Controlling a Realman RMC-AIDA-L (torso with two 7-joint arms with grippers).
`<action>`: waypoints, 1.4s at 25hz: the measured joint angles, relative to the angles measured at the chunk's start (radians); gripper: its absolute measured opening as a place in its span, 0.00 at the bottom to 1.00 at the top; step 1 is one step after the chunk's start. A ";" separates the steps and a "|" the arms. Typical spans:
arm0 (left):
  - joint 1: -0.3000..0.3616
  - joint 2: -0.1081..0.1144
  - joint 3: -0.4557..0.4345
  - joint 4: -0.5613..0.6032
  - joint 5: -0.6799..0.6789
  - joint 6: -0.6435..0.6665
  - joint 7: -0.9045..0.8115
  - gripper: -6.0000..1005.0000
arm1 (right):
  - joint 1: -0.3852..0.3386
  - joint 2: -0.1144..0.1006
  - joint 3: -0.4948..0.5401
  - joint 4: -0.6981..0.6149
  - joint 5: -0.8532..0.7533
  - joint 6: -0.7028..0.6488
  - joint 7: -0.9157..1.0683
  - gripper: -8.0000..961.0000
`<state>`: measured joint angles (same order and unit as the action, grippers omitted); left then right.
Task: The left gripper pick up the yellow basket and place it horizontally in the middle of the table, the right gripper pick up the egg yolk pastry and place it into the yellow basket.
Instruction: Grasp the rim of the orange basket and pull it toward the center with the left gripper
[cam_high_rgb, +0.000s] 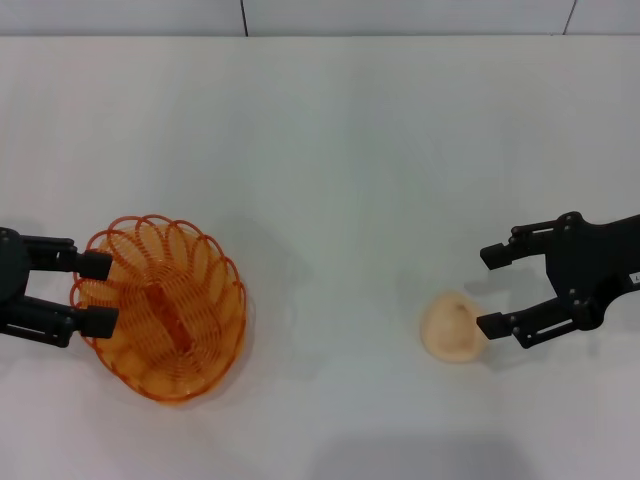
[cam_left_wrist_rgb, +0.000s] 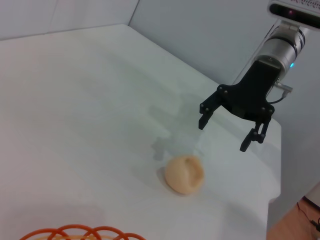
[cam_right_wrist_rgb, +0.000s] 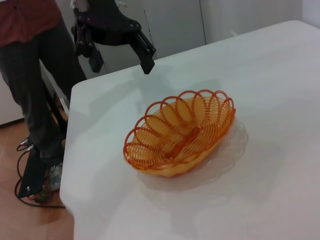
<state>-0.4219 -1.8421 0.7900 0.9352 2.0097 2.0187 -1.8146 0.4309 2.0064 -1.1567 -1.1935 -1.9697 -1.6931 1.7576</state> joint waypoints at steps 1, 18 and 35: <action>0.000 0.000 0.000 0.000 0.000 0.000 0.000 0.89 | 0.003 0.000 0.000 0.000 0.000 -0.001 0.000 0.88; -0.014 0.017 -0.051 0.002 0.067 -0.002 -0.008 0.89 | 0.009 0.002 0.000 0.000 0.000 -0.007 0.004 0.88; -0.155 0.042 -0.178 0.106 0.527 -0.080 -0.099 0.89 | 0.009 0.005 0.000 0.003 0.009 0.000 0.006 0.88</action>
<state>-0.5770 -1.7998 0.6121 1.0414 2.5370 1.9386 -1.9134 0.4402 2.0115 -1.1566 -1.1901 -1.9607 -1.6929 1.7641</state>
